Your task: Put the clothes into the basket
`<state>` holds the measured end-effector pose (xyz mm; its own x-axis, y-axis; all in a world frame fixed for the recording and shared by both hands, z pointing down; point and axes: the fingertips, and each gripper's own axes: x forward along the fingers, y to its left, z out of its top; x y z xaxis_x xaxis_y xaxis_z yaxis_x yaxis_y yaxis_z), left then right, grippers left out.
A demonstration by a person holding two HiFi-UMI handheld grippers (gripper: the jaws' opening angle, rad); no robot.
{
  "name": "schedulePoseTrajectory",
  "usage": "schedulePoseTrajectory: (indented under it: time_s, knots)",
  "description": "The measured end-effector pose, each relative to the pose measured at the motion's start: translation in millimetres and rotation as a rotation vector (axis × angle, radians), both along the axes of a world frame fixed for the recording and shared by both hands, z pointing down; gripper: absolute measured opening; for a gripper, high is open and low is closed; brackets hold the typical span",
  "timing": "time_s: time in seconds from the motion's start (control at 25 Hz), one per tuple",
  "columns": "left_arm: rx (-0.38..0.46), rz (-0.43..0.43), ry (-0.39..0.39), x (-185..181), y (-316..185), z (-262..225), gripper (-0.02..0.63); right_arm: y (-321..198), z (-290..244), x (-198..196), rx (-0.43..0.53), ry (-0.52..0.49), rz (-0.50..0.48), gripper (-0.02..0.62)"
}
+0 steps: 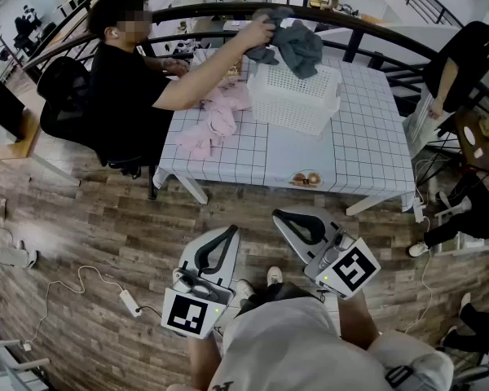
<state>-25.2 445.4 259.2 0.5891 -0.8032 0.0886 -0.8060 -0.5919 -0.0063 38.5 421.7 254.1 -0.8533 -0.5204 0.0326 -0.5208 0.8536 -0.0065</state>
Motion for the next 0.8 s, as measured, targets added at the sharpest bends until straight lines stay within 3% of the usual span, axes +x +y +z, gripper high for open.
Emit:
schedulePoseTrajectory:
  time_s: [0.4, 0.8]
  knots:
    - [-0.007, -0.049, 0.036, 14.8, 4.2, -2.6, 0.003, 3.9, 3.9, 16.4, 0.029, 0.02, -0.014, 0.017]
    - [-0.004, -0.088, 0.0, 25.4, -11.0, -1.9, 0.003, -15.0, 5.6, 23.8, 0.011, -0.025, -0.032, 0.017]
